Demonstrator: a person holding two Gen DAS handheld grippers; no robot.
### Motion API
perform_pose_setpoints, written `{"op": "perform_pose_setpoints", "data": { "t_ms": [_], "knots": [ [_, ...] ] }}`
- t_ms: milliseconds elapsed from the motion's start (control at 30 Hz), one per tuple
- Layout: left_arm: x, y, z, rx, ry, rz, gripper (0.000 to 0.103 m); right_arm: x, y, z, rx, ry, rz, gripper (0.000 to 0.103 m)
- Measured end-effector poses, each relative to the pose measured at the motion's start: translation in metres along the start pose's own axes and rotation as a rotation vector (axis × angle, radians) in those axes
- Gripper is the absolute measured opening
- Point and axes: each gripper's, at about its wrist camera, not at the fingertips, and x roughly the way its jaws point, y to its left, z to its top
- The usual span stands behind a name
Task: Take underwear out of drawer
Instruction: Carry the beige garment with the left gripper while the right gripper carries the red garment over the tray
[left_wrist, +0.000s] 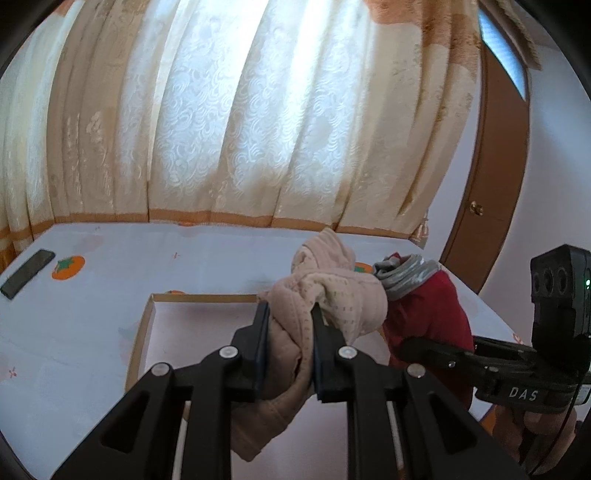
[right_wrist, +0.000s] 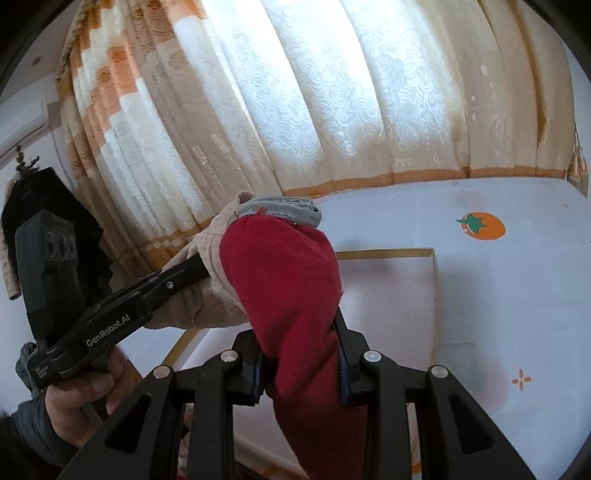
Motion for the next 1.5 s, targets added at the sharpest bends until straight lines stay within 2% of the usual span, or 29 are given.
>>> {"op": "perform_pose_setpoints", "data": {
  "t_ms": [333,700,1133,1500],
  "knots": [
    [0.039,0.014,0.004,-0.105,0.078,0.014,0.017,0.038,-0.020,0.018,0.039,0.070,-0.046,0.032],
    [0.074,0.019,0.014,-0.182,0.120,0.038,0.017,0.077,-0.040,0.035,0.083,0.158,-0.129,0.032],
    [0.114,0.017,0.006,-0.236,0.195,0.057,0.017,0.110,-0.059,0.045,0.114,0.238,-0.207,0.032],
    [0.124,0.015,0.003,-0.230,0.215,0.053,0.020,0.120,-0.073,0.047,0.124,0.259,-0.239,0.034]
  ]
}}
